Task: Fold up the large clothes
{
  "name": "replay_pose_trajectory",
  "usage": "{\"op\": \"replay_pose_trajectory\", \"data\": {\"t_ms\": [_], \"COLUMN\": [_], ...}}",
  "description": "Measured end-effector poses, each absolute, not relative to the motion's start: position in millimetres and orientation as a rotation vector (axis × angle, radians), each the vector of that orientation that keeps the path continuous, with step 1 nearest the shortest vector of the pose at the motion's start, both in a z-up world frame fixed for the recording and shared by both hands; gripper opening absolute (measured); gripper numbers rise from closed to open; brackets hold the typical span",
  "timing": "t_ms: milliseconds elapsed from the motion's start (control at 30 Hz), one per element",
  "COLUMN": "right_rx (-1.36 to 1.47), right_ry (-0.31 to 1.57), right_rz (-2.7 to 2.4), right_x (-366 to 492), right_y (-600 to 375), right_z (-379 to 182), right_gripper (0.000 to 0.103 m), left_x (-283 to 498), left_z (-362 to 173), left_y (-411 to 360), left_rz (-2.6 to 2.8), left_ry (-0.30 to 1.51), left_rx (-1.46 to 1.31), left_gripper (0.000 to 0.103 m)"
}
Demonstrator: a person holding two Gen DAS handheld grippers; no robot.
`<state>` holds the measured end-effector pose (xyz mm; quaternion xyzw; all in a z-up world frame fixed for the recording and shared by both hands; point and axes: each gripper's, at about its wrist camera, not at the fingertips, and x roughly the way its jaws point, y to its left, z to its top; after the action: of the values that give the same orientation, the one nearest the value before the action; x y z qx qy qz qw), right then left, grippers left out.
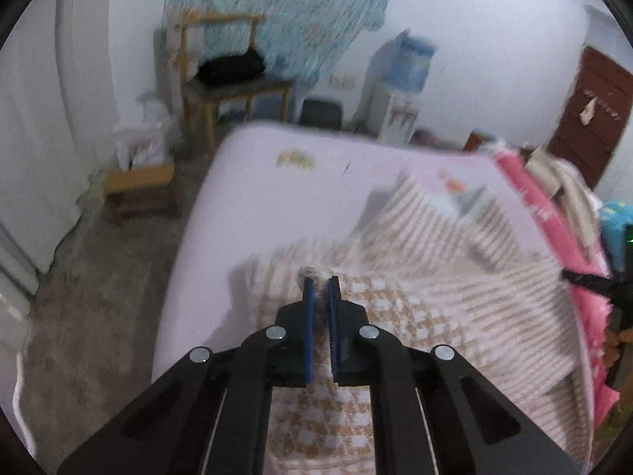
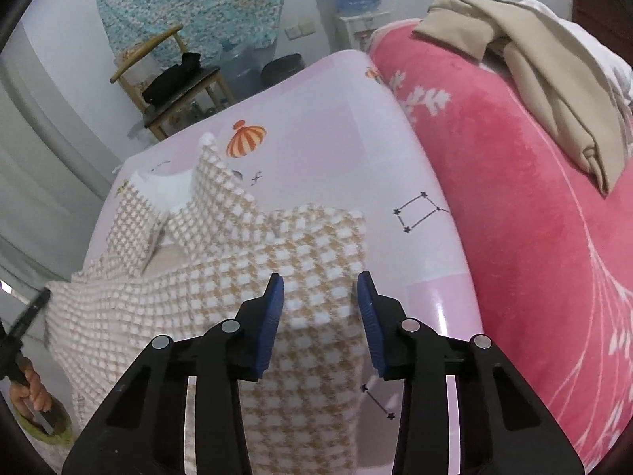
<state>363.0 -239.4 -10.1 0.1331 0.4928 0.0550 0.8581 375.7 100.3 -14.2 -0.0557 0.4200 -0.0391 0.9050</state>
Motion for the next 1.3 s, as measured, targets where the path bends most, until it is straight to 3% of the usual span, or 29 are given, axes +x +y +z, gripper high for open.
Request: {"op": "replay_pose_trajectory", "data": {"t_ms": [133, 400, 533, 600, 667, 900, 1067, 1300], "right_rx": [0.263, 0.153, 0.055, 0.003, -0.05, -0.017, 0.042, 0.044], "right_ry": [1.016, 0.875, 0.895, 0.972, 1.022, 0.973, 1.046, 0.973], "right_rz": [0.092, 0.166, 0.275, 0.27, 0.219, 0.175, 0.116, 0.22], "right_x": [359.7, 334.2, 331.0, 341.2, 351.5, 359.1, 384.8, 372.7], "right_y": [-243.3, -231.8, -201.9, -187.7, -185.2, -199.9, -220.7, -176.5], "right_z": [-12.1, 21.4, 15.7, -6.0, -26.9, -5.3, -35.4, 13.8], "right_gripper": [0.032, 0.03, 0.029, 0.024, 0.014, 0.013, 0.013, 0.021], "left_x": [376.8, 352.4, 347.7, 356.2, 364.8, 355.5, 354.1, 354.5], "left_z": [-57.9, -17.1, -13.5, -31.9, -55.5, -57.2, -57.6, -56.7], "left_y": [104.1, 101.2, 86.2, 76.4, 74.0, 84.7, 86.0, 89.3], "left_rz": [-0.047, -0.035, -0.154, -0.182, -0.12, -0.156, -0.151, -0.162], "left_ry": [0.946, 0.825, 0.838, 0.926, 1.0, 0.966, 0.962, 0.966], "left_rx": [-0.085, -0.069, -0.086, -0.093, -0.053, -0.084, -0.098, -0.118], "left_gripper": [0.008, 0.011, 0.011, 0.012, 0.011, 0.012, 0.012, 0.012]}}
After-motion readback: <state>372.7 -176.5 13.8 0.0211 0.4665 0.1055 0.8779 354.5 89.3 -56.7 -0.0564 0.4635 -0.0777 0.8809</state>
